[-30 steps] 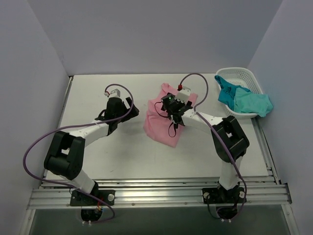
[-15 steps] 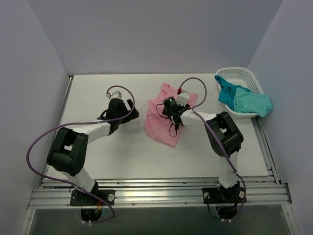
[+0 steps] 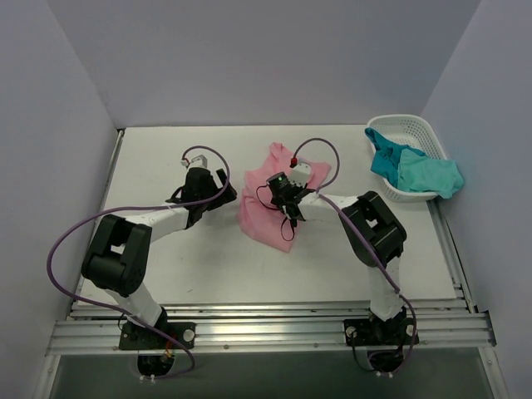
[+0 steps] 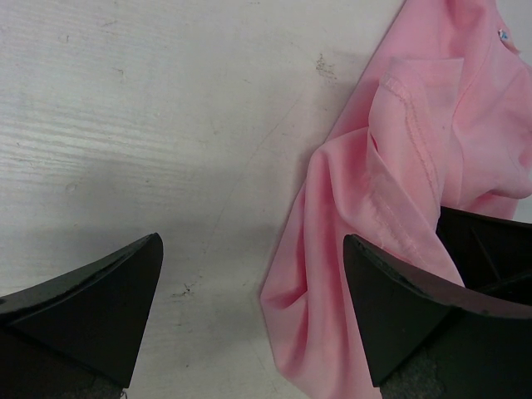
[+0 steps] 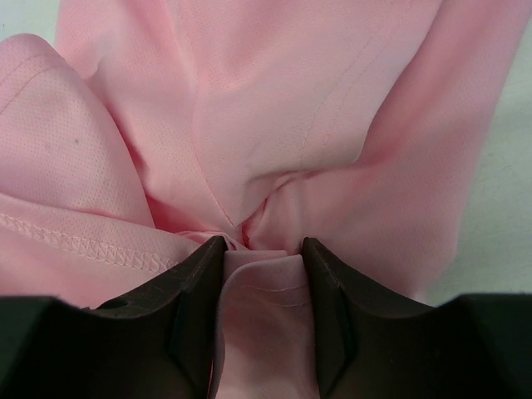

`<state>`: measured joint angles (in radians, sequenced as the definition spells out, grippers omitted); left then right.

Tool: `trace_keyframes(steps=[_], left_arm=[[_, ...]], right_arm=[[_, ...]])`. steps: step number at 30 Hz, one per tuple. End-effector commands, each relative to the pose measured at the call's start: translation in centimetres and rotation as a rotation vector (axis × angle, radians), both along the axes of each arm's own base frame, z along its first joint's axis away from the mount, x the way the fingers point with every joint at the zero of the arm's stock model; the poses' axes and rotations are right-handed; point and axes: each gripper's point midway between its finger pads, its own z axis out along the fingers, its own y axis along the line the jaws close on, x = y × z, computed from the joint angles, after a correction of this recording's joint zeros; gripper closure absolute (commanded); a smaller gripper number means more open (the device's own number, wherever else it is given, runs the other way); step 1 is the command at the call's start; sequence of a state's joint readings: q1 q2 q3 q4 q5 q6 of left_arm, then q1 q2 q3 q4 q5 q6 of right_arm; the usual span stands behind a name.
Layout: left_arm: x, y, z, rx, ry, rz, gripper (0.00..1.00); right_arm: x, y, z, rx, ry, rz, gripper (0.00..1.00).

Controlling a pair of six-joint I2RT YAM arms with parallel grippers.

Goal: Fold and stack the t-shirts
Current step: Fold the tshirt

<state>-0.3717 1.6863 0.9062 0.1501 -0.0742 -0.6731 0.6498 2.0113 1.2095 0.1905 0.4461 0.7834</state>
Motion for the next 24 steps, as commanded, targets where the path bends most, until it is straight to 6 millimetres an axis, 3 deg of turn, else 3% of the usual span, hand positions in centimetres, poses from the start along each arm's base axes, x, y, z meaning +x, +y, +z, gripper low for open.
trace_keyframes(steps=[1,5,10,13,16,19,21,24], left_arm=[[1.7,-0.6,2.3,-0.022,-0.074,-0.002,0.01],[1.6,-0.6,2.6,-0.023,-0.079,-0.001,0.01],[1.5,-0.6,3.2,-0.030,-0.088,0.000,0.01],[1.4,-0.7,3.3,-0.034,-0.088,-0.002,0.01],[1.4,-0.7,3.4,-0.041,-0.089,-0.003,0.01],[1.2,-0.8,3.7,-0.044,-0.093,-0.004,0.01],[1.0,-0.7,3.9,-0.044,-0.095,-0.004,0.01],[0.8,-0.6,4.1,-0.043,-0.099,0.000,0.01]], right_arm=[[-1.2,-0.6,-0.9,-0.038,0.036,-0.003,0.63],[-1.6,-1.1,-0.1,-0.056,0.034,-0.015,0.61],[-2.7,-1.8,1.9,-0.084,0.021,-0.031,0.48],[-3.2,-1.9,3.2,-0.079,0.000,-0.032,0.50],[-3.6,-2.0,3.7,-0.074,-0.006,-0.028,0.61],[-3.8,-1.8,3.8,-0.073,-0.004,-0.018,0.79],[-4.0,-1.6,3.9,-0.072,-0.004,-0.012,0.84],[-4.1,-1.4,3.5,-0.070,0.006,-0.003,0.98]])
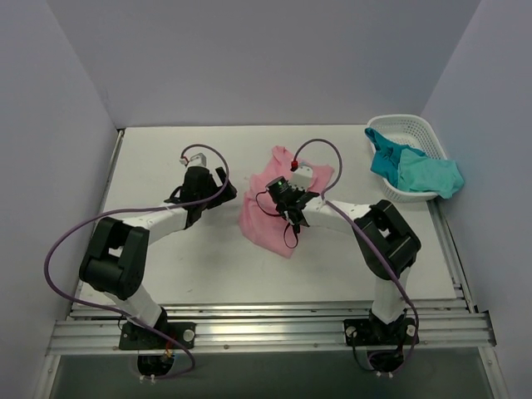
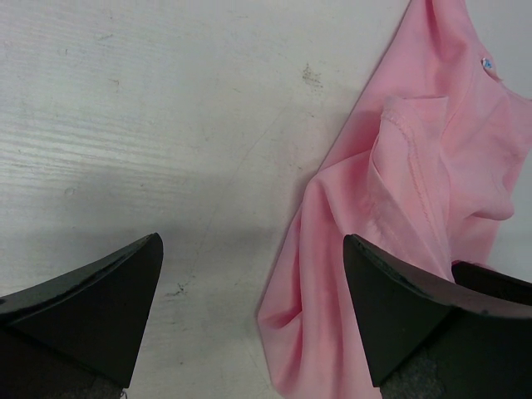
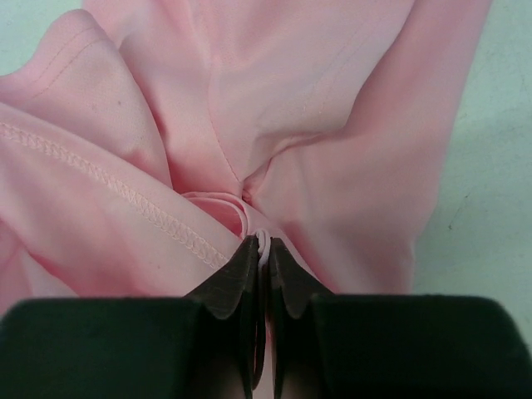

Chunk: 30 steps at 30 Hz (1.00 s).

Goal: Fold and stack the t-shirts
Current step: Fold the tshirt

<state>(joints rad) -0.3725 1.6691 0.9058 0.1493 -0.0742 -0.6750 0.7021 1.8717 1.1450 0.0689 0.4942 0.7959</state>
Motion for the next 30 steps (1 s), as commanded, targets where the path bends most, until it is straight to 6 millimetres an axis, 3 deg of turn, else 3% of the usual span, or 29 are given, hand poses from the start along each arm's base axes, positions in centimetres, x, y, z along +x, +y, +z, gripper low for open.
trace_keyframes(steps=[1,6,10,11,12,13,14,16,19,21,22,24,25,26,27,30], left_arm=[[0.8,-0.5,3.4,-0.035,-0.084,0.001,0.01],[0.5,-0.2,3.9,-0.035,-0.091,0.008,0.01],[0.3,0.5,5.3,-0.021,-0.111,0.031,0.01],[0.4,0.9,5.7,-0.011,-0.119,0.045,0.01],[0.4,1.0,6.2,-0.006,-0.127,0.052,0.01],[0.4,1.3,7.2,-0.003,-0.143,0.057,0.01],[0.4,1.5,7.6,0.003,-0.151,0.066,0.01],[0.4,1.6,8.6,0.004,-0.167,0.066,0.01],[0.2,1.9,10.2,-0.005,-0.190,0.071,0.01],[-0.1,2.0,10.7,-0.010,-0.198,0.075,0.02],[-0.3,2.1,10.9,-0.012,-0.201,0.075,0.02],[-0.8,2.3,11.4,-0.016,-0.209,0.077,0.02],[-1.1,2.5,11.8,-0.018,-0.215,0.079,0.02],[-1.2,2.5,12.0,-0.019,-0.219,0.080,0.02],[-1.5,2.7,11.8,-0.018,-0.215,0.084,0.02],[-1.9,2.8,12.3,-0.034,-0.227,0.090,0.02]], right_arm=[[-0.7,-0.7,0.8,-0.023,-0.004,-0.011,1.00],[-1.5,0.1,1.6,-0.011,-0.015,0.015,1.00],[-3.8,2.7,4.4,0.040,-0.051,0.090,1.00],[-5.5,4.7,5.1,0.050,-0.062,0.143,1.00],[-7.1,5.1,5.2,0.023,-0.043,0.171,1.00],[-8.4,5.9,6.4,0.033,-0.061,0.195,1.00],[-11.2,8.0,7.0,0.044,-0.070,0.254,1.00],[-14.1,8.4,8.7,0.042,-0.096,0.279,1.00],[-19.8,9.7,8.8,0.088,-0.092,0.364,1.00],[-24.0,9.8,7.1,0.084,-0.051,0.414,1.00],[-25.1,9.4,6.5,0.070,-0.049,0.415,0.99],[-27.3,8.2,4.9,0.017,-0.023,0.424,0.82],[-29.0,8.4,4.6,0.032,-0.030,0.423,0.36],[-29.5,8.0,4.4,0.021,-0.036,0.415,0.07],[-29.9,7.6,4.5,-0.009,-0.040,0.412,0.00],[-29.6,7.2,5.2,-0.066,-0.083,0.373,0.00]])
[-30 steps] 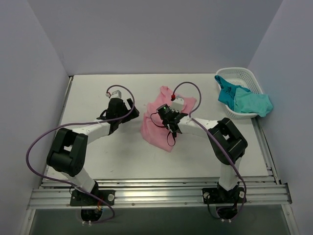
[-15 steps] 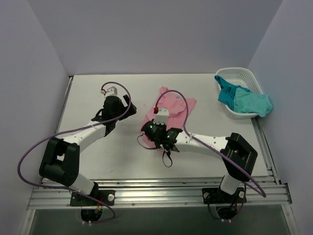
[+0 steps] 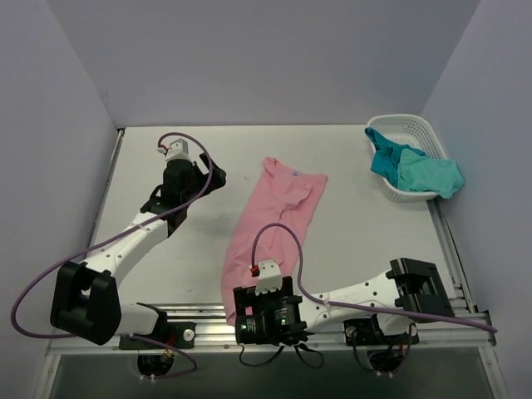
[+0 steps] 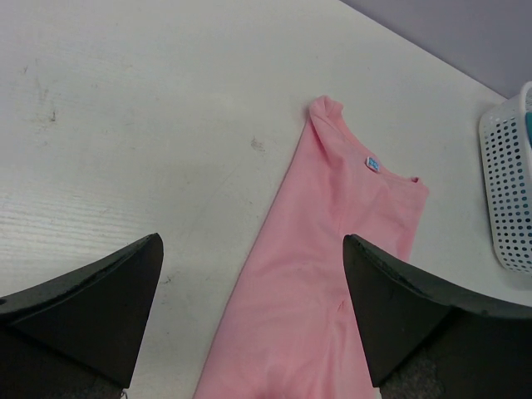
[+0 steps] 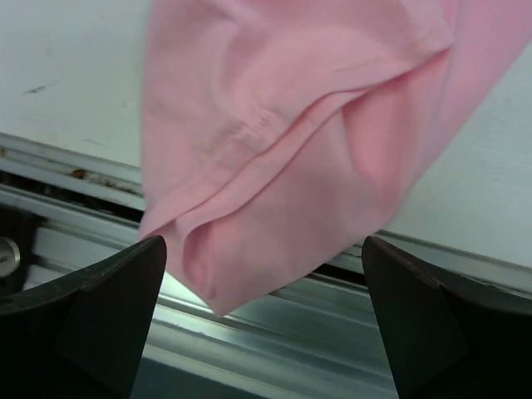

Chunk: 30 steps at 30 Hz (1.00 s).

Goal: Fold and stack the t-shirts
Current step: Fold the tshirt

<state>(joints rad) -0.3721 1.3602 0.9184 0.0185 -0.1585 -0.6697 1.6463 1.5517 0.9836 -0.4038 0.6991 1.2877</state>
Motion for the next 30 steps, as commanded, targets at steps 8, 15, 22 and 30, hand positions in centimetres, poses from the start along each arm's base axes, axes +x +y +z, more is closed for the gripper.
trace_keyframes(steps=[8,15,22,30], left_arm=[[-1.3,0.2,2.2,-0.014,-0.049,-0.001,0.02],[-1.9,-3.5,0.5,-0.007,-0.020,-0.081,0.02],[-1.6,-5.5,-0.7,0.008,-0.002,-0.119,0.02],[-0.8,-5.9,-1.9,0.037,0.012,-0.132,0.02]], right_arm=[[6.0,-4.5,6.0,-0.036,-0.259,-0.254,0.00],[17.3,-10.3,5.9,0.141,-0.142,-0.389,0.01],[26.1,-14.6,2.9,0.095,-0.094,-0.521,0.40],[32.7,-11.7,-2.3,0.055,-0.015,-0.518,0.69]])
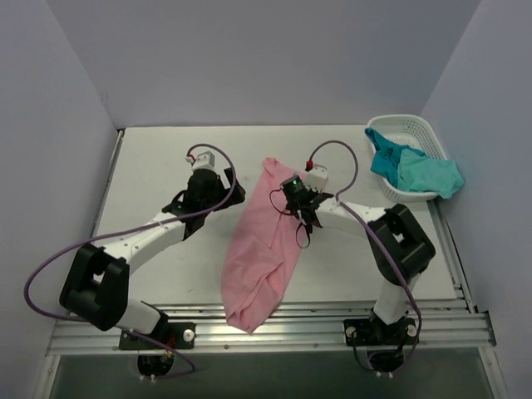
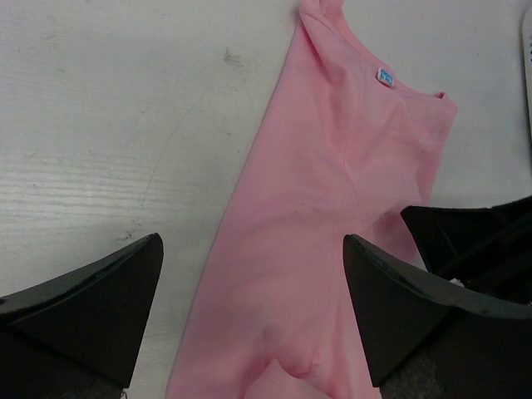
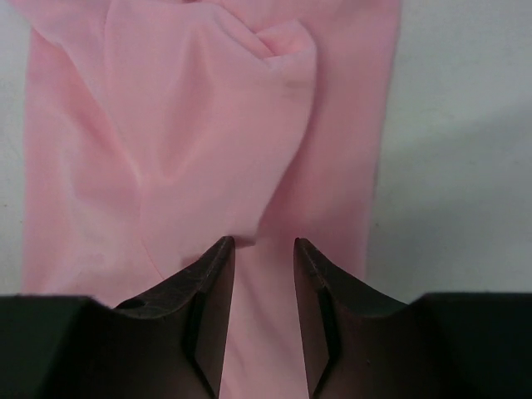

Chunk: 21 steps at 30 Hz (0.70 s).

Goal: Fold and stack the t-shirts
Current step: Fold the tshirt

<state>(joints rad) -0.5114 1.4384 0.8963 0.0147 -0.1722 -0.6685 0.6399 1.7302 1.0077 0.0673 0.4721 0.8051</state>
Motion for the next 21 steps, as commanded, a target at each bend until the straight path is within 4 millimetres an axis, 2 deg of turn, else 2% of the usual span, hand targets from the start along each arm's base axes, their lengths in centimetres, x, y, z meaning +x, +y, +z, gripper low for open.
trace_keyframes(steps=[1,2,3,5,6,8,9,13,14,15,16,17,18,19,20,21], left_arm=[[1.7,-0.8,2.4,-0.016,-0.079,-0.004,0.02],[1.8,-0.7,2.2,-0.013,-0.077,-0.003,0.02],[1.9,-0.6,2.1,-0.008,-0.077,-0.001,0.02],[2.0,-0.6,2.0,-0.006,-0.080,0.001,0.02],[2.0,-0.6,1.8,-0.005,-0.078,-0.001,0.02],[2.0,-0.4,1.6,-0.004,-0.073,0.001,0.02],[2.1,-0.4,1.7,-0.008,-0.078,0.000,0.02],[2.0,-0.2,1.8,-0.017,-0.084,-0.002,0.02],[2.1,-0.2,1.8,-0.021,-0.084,-0.002,0.02],[2.2,-0.1,1.9,-0.024,-0.087,0.000,0.02],[2.3,0.0,2.0,-0.027,-0.088,0.003,0.02],[2.4,0.0,2.0,-0.027,-0.088,0.003,0.02],[2.6,0.0,2.0,-0.030,-0.090,0.003,0.02],[2.7,0.0,1.9,-0.029,-0.089,0.004,0.02],[2.7,0.0,1.8,-0.028,-0.086,0.005,0.02],[3.0,0.0,1.6,-0.027,-0.086,0.006,0.02]], right_arm=[[3.6,2.7,0.8,0.053,-0.038,0.053,0.70],[4.3,2.7,0.3,0.051,-0.034,0.046,0.73],[4.7,2.8,-1.4,0.043,-0.002,0.050,0.75],[6.4,2.9,-1.7,0.051,-0.001,0.040,0.81],[6.7,2.8,-3.4,0.046,0.033,0.043,0.82],[8.1,2.9,-3.6,0.060,0.027,0.037,0.85],[8.7,2.3,-5.0,0.054,0.048,0.023,0.85],[11.6,1.9,-6.3,0.068,0.069,0.014,0.91],[12.1,1.9,-7.6,0.064,0.087,0.013,0.94],[14.0,2.5,-6.3,0.083,0.053,0.014,0.94],[14.8,2.5,-6.4,0.085,0.058,0.022,0.94],[15.3,2.7,-7.8,0.073,0.078,0.028,0.94],[17.9,3.8,-5.5,0.096,0.019,0.035,0.94],[18.6,3.9,-5.4,0.084,0.022,0.047,0.94],[19.3,4.4,-6.7,0.084,0.036,0.061,0.93],[21.9,5.4,-4.0,0.118,-0.036,0.071,0.93]])
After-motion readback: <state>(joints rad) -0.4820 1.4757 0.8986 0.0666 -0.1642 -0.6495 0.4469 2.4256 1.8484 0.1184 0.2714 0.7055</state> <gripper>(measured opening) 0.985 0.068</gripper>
